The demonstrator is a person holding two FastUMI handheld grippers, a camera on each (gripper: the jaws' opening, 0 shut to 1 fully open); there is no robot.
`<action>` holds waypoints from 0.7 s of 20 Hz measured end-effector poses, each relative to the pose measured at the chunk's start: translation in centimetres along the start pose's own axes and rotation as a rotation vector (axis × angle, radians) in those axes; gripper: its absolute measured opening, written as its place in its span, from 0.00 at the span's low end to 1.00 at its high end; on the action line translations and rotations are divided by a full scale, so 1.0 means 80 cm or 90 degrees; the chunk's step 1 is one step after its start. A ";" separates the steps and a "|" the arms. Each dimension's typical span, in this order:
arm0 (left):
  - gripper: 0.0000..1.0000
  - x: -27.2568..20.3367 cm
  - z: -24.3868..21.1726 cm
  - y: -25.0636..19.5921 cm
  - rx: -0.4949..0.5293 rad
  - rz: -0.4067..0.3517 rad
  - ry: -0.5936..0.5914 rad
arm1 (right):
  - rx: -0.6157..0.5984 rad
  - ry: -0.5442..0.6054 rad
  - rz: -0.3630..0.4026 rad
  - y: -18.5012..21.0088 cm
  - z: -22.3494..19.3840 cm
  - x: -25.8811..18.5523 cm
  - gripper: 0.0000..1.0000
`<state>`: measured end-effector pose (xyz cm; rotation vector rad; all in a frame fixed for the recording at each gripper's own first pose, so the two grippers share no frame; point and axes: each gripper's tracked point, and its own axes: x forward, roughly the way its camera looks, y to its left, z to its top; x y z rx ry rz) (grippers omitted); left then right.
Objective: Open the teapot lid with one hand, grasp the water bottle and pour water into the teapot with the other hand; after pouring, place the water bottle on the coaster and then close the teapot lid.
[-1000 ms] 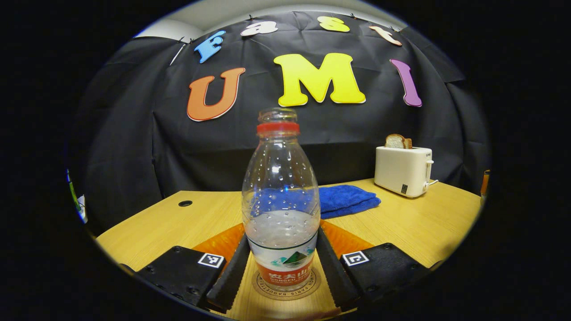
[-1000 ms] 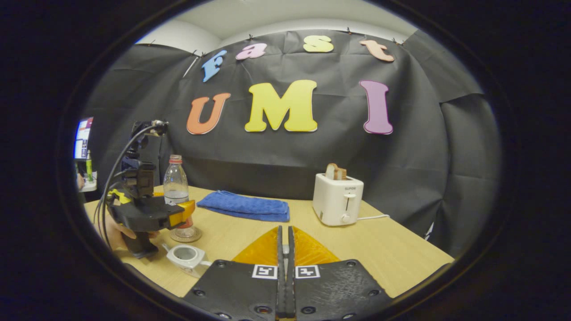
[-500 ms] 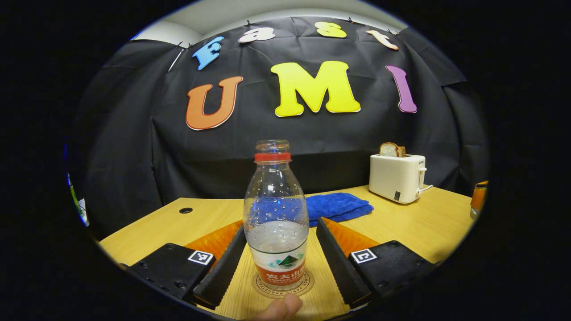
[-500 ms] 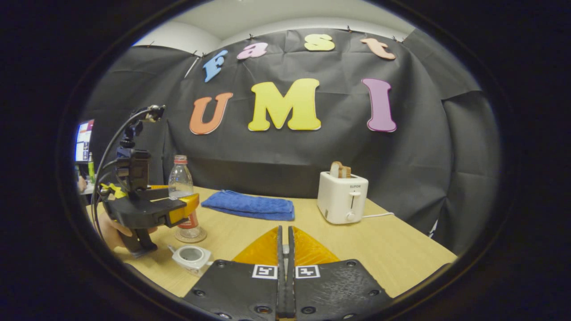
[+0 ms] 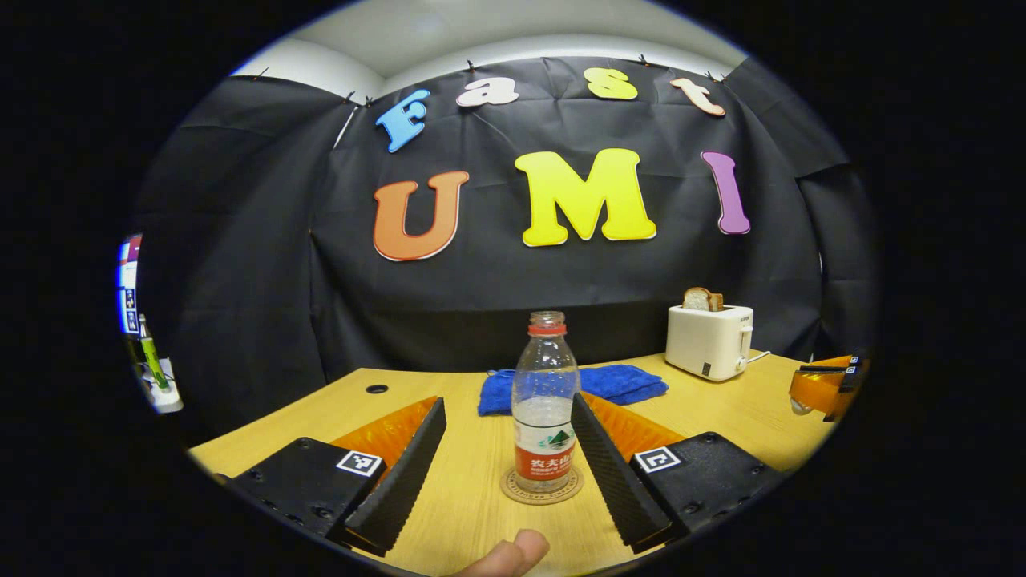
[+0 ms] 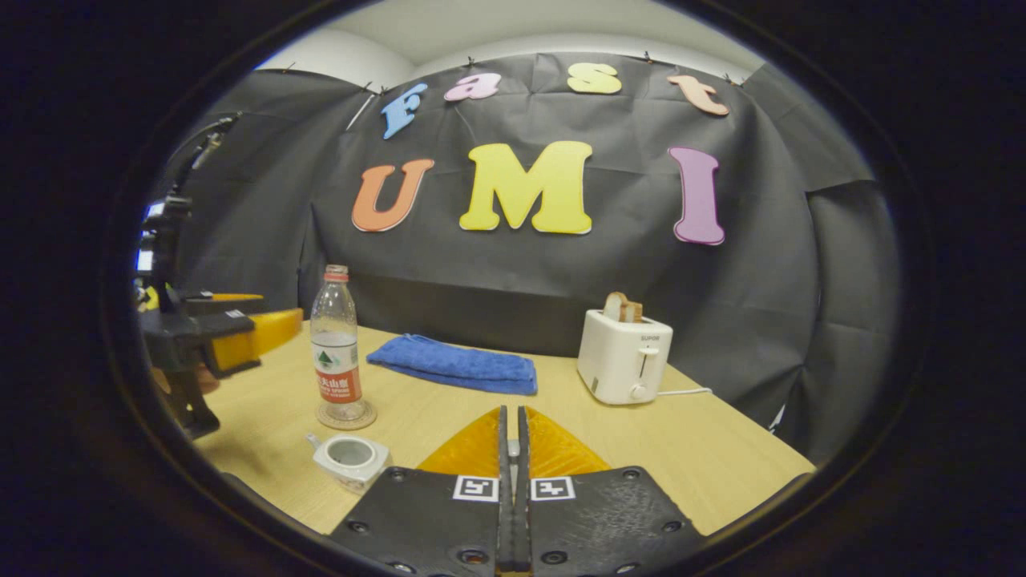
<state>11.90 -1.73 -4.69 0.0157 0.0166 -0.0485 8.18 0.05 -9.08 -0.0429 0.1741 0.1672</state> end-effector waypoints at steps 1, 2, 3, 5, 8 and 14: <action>0.98 -0.011 0.004 0.010 0.009 0.009 -0.003 | 0.002 0.005 0.006 0.005 -0.002 0.001 0.00; 0.98 -0.022 0.009 0.022 0.015 0.018 -0.009 | 0.001 0.008 0.012 0.011 -0.003 0.002 0.00; 0.98 -0.033 0.011 0.030 0.017 0.023 -0.007 | -0.001 0.011 0.019 0.016 -0.004 0.003 0.00; 0.98 -0.052 0.013 0.037 0.013 0.021 -0.006 | 0.003 0.013 0.024 0.023 -0.002 0.003 0.00; 0.98 -0.078 0.012 0.055 0.002 0.027 -0.010 | 0.003 0.008 0.045 0.047 0.006 0.000 0.00; 0.98 -0.097 0.000 0.065 -0.011 0.017 0.011 | -0.021 -0.014 0.099 0.111 0.022 -0.004 0.00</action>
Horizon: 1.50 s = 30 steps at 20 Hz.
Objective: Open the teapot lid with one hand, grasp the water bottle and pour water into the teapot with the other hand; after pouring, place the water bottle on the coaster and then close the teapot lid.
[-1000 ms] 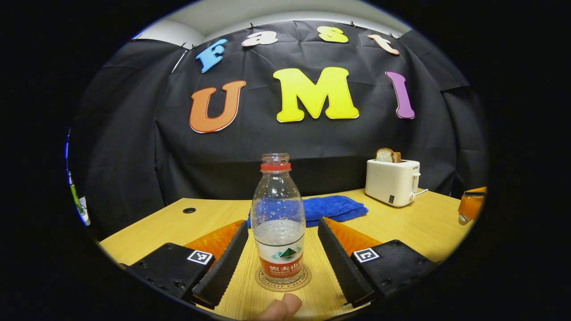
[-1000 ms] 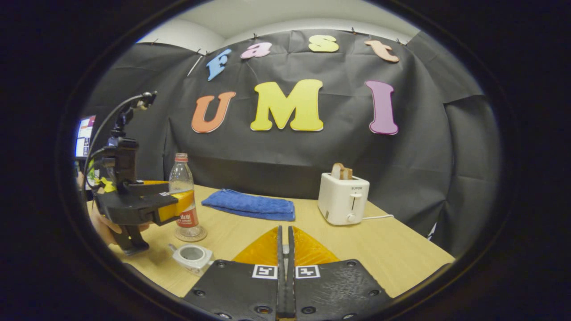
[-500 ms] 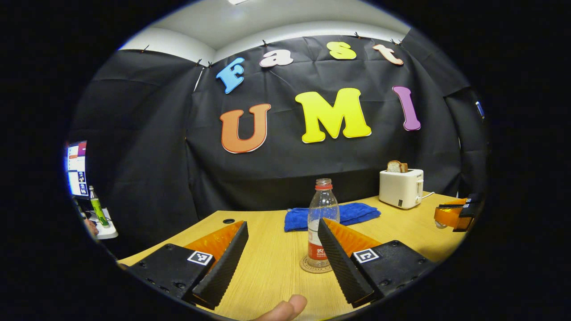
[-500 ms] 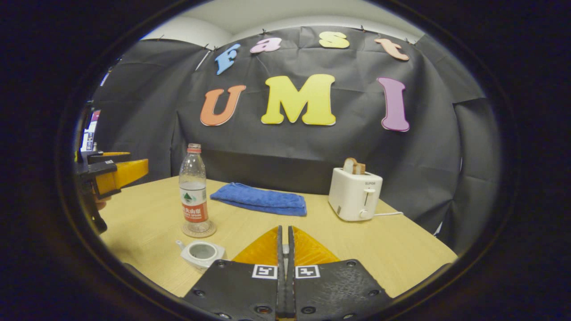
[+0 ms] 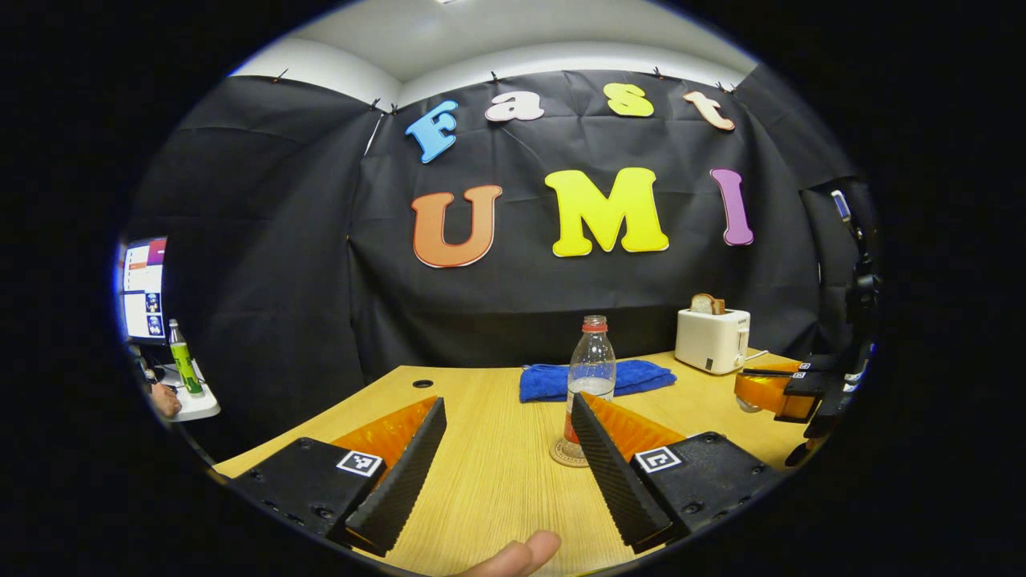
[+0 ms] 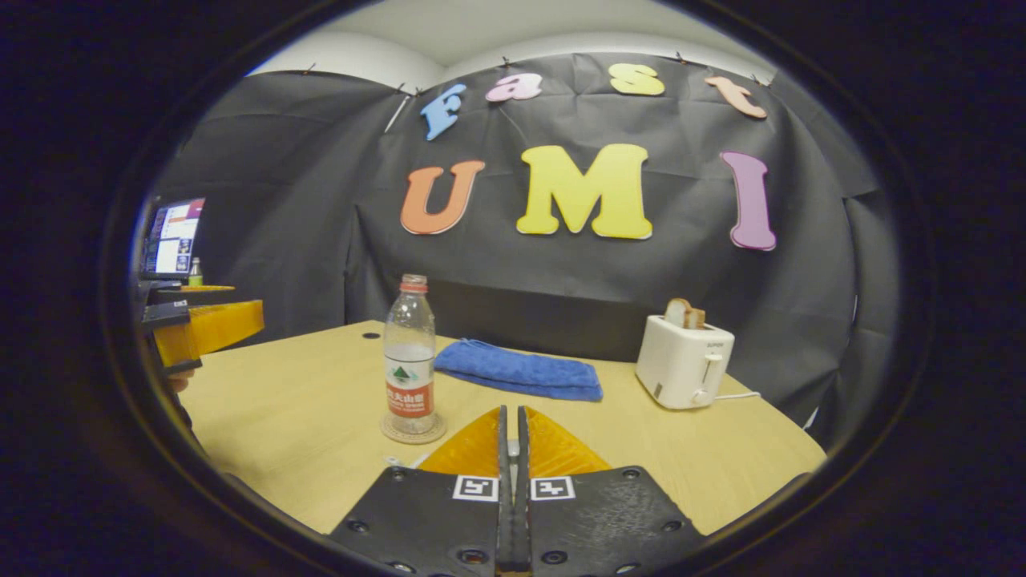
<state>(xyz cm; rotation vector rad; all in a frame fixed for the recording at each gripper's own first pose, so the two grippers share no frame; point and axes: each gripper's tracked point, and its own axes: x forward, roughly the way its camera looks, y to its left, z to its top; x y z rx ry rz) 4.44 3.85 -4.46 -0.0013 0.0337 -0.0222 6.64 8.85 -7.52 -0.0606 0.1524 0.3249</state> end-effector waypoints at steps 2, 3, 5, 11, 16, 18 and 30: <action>0.98 -0.003 0.003 0.006 0.015 0.004 -0.002 | 0.010 0.012 0.023 0.018 -0.008 0.007 0.00; 0.98 -0.004 0.006 0.010 0.020 0.006 -0.006 | 0.023 0.020 0.029 0.023 -0.014 0.010 0.00; 0.98 -0.009 0.012 0.016 0.025 0.010 -0.013 | 0.052 0.030 0.041 0.034 -0.019 0.016 0.00; 0.98 -0.015 0.021 0.038 0.012 0.019 -0.015 | 0.071 0.051 0.060 0.056 -0.041 0.033 0.00; 0.98 -0.014 0.019 0.041 0.002 0.016 -0.007 | 0.069 0.057 0.043 0.051 -0.063 0.047 0.00; 0.98 -0.013 0.017 0.038 0.004 0.011 -0.004 | 0.082 0.065 0.041 0.047 -0.072 0.052 0.00; 0.98 -0.018 0.015 0.016 0.002 -0.021 0.010 | 0.121 0.070 0.042 0.050 -0.078 0.049 0.18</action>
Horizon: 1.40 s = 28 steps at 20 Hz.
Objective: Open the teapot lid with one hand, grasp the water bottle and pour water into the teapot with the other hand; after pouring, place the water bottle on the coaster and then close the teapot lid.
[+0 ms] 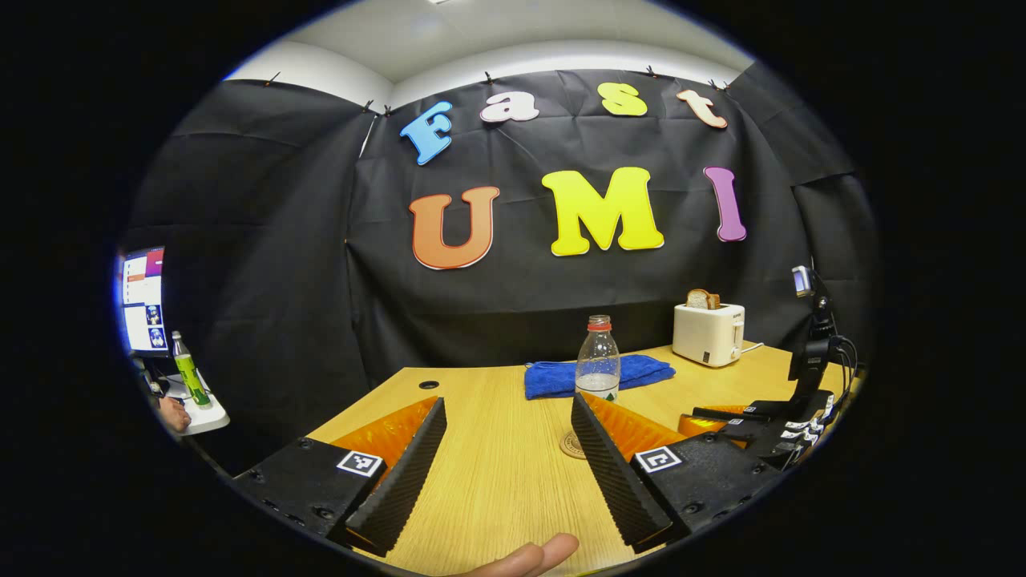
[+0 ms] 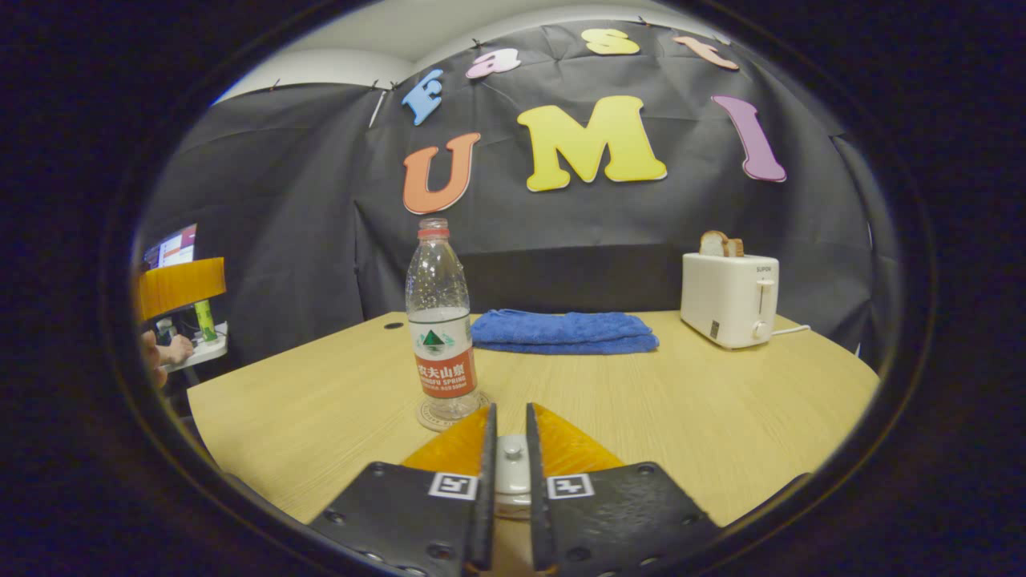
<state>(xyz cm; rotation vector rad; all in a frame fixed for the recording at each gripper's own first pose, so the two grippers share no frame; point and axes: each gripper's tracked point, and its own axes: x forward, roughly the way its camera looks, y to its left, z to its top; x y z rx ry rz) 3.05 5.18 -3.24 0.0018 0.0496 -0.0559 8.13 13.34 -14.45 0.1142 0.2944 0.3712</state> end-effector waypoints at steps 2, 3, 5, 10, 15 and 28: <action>0.98 -0.004 0.001 -0.002 -0.014 -0.006 0.007 | 0.002 0.001 -0.024 -0.004 0.006 -0.008 0.54; 0.98 -0.006 0.002 -0.001 -0.017 -0.007 0.010 | -0.002 -0.004 -0.032 -0.005 0.011 -0.014 0.70; 0.98 -0.012 0.008 -0.002 -0.015 -0.012 0.008 | -0.013 -0.017 -0.029 0.003 0.026 -0.028 0.83; 0.98 -0.027 0.024 -0.003 -0.004 -0.012 -0.004 | -0.043 -0.050 -0.045 0.005 0.064 -0.076 0.94; 0.98 -0.043 0.034 -0.012 -0.013 -0.015 -0.004 | -0.056 -0.088 -0.078 -0.006 0.114 -0.133 0.97; 0.98 -0.052 0.020 -0.049 -0.001 -0.006 0.021 | -0.088 -0.155 -0.193 -0.095 0.147 -0.269 0.97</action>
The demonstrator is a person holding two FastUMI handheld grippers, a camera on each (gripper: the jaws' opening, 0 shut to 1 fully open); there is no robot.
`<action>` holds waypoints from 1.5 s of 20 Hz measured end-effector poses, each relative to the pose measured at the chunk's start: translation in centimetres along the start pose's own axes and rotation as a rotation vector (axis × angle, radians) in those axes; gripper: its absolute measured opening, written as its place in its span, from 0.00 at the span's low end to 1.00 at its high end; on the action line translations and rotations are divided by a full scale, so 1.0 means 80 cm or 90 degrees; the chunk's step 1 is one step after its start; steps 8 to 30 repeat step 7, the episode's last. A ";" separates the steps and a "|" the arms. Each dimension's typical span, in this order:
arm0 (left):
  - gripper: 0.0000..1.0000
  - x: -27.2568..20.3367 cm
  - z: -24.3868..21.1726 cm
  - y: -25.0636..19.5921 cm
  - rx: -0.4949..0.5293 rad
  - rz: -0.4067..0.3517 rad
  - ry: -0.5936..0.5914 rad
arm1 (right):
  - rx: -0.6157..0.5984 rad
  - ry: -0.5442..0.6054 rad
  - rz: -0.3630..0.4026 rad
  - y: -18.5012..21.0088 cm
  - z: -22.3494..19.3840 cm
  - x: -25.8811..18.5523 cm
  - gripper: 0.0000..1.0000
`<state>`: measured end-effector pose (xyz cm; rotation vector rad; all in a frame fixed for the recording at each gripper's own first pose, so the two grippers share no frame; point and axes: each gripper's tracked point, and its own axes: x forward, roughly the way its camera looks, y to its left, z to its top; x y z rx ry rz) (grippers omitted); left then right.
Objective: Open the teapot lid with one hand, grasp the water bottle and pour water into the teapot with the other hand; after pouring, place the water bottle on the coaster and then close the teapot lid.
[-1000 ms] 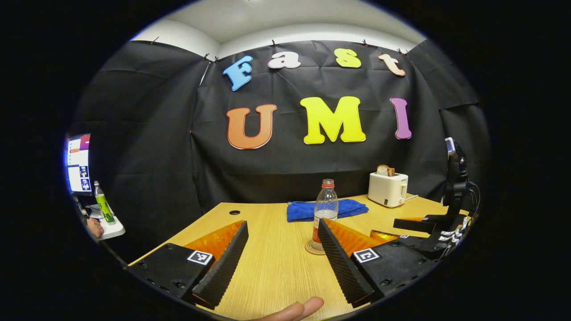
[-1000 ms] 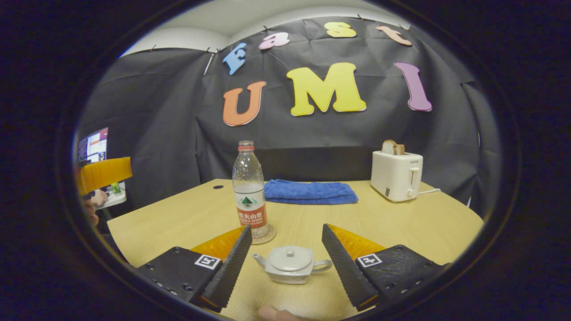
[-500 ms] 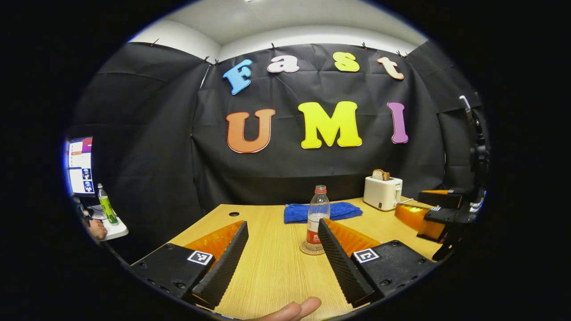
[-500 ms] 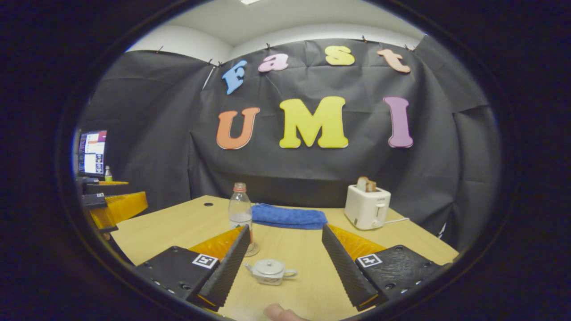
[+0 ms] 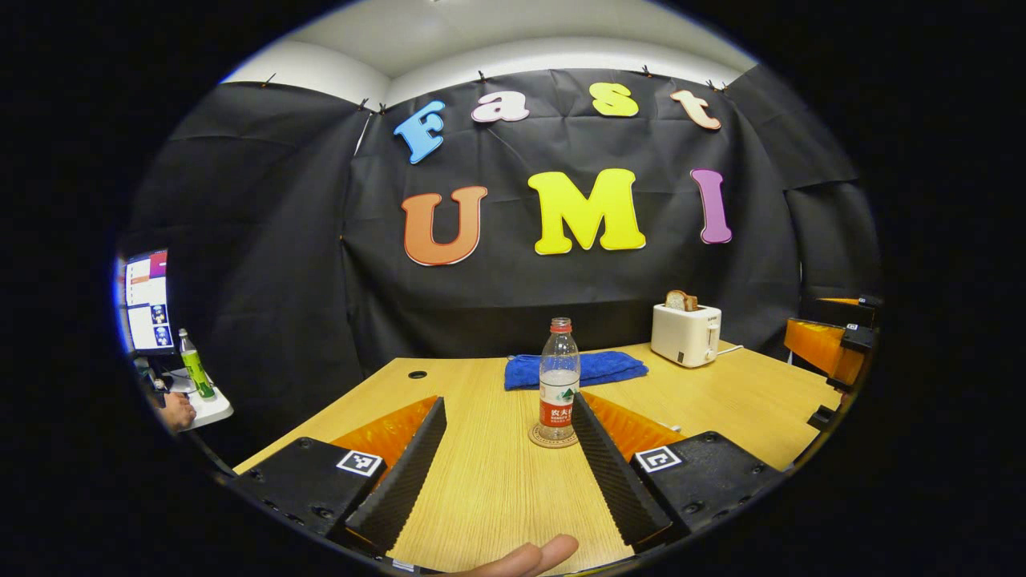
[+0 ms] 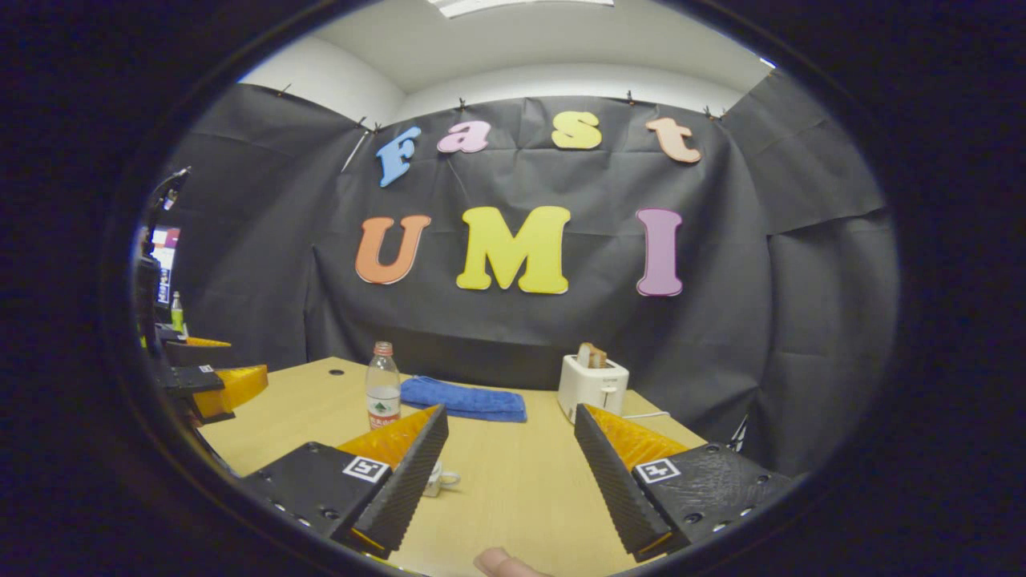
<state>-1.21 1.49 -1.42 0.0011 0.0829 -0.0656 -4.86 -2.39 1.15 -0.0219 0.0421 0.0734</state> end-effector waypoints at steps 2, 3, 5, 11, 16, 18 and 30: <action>0.98 0.002 -0.002 -0.005 0.013 -0.003 0.002 | -0.012 0.007 -0.006 -0.008 -0.003 -0.001 0.95; 0.98 0.003 -0.002 -0.002 0.021 0.002 0.000 | -0.011 0.002 -0.007 -0.011 0.000 0.001 0.95; 0.98 0.004 -0.005 0.002 0.030 0.011 0.000 | -0.009 0.000 -0.007 -0.012 0.002 0.001 0.95; 0.98 0.006 -0.006 0.002 0.033 0.014 0.002 | -0.013 0.000 -0.007 -0.010 0.002 0.001 0.97; 0.98 0.006 -0.006 0.002 0.033 0.014 0.002 | -0.013 0.000 -0.007 -0.010 0.002 0.001 0.97; 0.98 0.006 -0.006 0.002 0.033 0.014 0.002 | -0.013 0.000 -0.007 -0.010 0.002 0.001 0.97; 0.98 0.006 -0.006 0.002 0.033 0.014 0.002 | -0.013 0.000 -0.007 -0.010 0.002 0.001 0.97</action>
